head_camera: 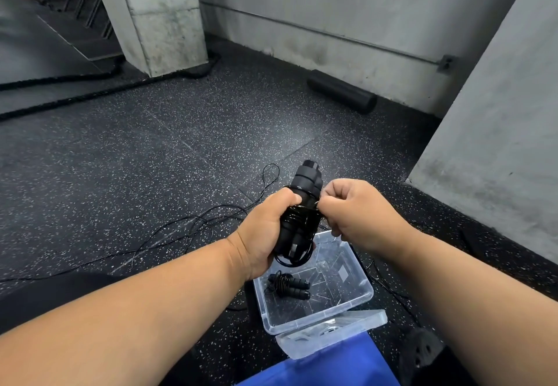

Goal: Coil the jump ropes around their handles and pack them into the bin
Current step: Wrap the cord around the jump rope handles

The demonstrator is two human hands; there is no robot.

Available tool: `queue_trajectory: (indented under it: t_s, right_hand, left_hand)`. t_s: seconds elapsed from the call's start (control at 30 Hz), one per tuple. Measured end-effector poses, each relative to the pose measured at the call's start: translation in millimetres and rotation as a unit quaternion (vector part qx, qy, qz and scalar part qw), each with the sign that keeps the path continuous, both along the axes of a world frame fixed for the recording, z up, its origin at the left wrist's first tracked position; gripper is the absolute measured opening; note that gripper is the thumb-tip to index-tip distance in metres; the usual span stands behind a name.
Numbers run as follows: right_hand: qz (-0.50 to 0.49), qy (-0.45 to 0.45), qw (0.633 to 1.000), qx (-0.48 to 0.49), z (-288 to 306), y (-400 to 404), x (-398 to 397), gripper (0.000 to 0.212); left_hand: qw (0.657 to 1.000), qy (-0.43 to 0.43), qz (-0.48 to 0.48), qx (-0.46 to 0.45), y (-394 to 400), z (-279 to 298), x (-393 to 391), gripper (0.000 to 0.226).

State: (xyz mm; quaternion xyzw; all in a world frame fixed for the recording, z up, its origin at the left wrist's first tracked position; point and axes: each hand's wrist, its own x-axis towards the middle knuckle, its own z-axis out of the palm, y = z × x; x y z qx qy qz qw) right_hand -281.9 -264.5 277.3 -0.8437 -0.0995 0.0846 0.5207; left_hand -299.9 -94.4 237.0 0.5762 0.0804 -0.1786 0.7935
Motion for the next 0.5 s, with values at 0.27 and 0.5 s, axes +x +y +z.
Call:
queue_trajectory:
  t_s: [0.27,0.5]
  right_hand:
    - [0.192,-0.161,0.943,-0.217,4,-17,9,0.018]
    - [0.177,-0.283,0.903,-0.27,-1,-14,7,0.02]
  left_hand:
    - [0.994,0.078,-0.066,0.035,2,3,-6,0.033]
    - [0.996,0.061,-0.059,0.001,-5,5,-5,0.061]
